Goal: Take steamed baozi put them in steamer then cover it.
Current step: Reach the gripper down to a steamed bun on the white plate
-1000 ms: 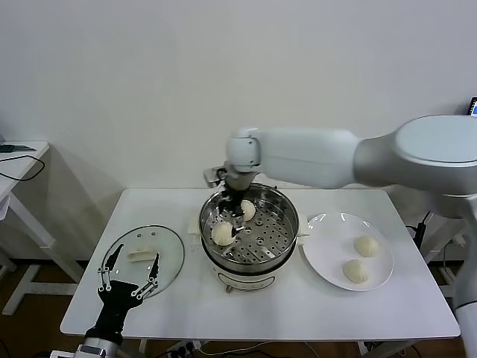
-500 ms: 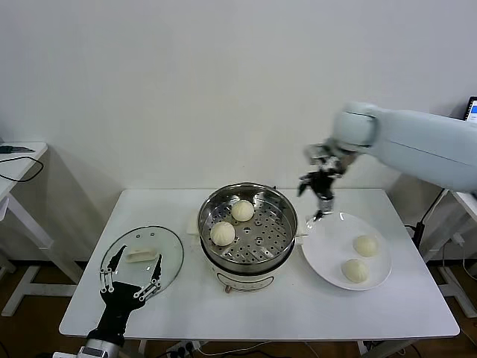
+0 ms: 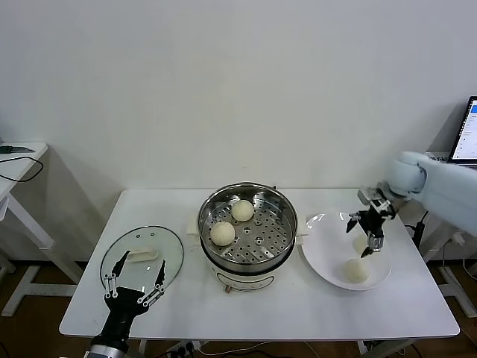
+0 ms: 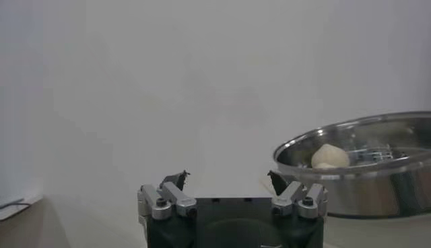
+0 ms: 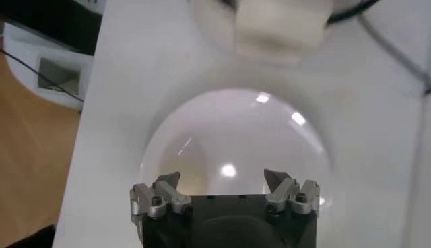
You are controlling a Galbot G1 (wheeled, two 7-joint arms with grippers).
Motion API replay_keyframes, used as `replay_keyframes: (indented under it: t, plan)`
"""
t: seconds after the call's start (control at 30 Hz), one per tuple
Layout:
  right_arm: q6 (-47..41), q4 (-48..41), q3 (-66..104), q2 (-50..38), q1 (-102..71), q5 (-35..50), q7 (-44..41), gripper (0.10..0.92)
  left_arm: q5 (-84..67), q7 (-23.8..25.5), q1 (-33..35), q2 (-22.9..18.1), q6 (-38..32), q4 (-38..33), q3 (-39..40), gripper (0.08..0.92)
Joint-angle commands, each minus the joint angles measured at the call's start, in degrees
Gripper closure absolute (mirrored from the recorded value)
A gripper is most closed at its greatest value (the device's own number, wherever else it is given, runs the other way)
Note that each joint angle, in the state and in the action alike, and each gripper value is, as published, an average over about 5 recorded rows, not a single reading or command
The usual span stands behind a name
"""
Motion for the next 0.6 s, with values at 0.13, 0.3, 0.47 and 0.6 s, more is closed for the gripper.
replay_keyframes:
  t: [0.13,0.3,0.47,0.6]
  plan:
    - [1.6,-3.6,4.9,-0.4,-11.2,-3.6,1.6,0.203,0.4,0.0,0.4,0.0,-0.4,0.4,-0.3,0.177]
    - [1.4,-4.6,6.1,0.7,-13.0,-4.1,2.4,0.203,0.5,0.0,0.8,-0.1,-0.7,0.4,-0.4,0.177]
    - [1.4,-5.4,6.5,1.5,-13.6,-4.5,3.2,0.203,0.5,0.0,1.0,-0.2,-0.8,0.3,-0.4,0.177]
    - [1.3,-5.5,6.7,1.8,-13.7,-4.7,3.4,0.216,0.5,0.0,0.9,-0.2,-0.8,0.2,-0.5,0.177]
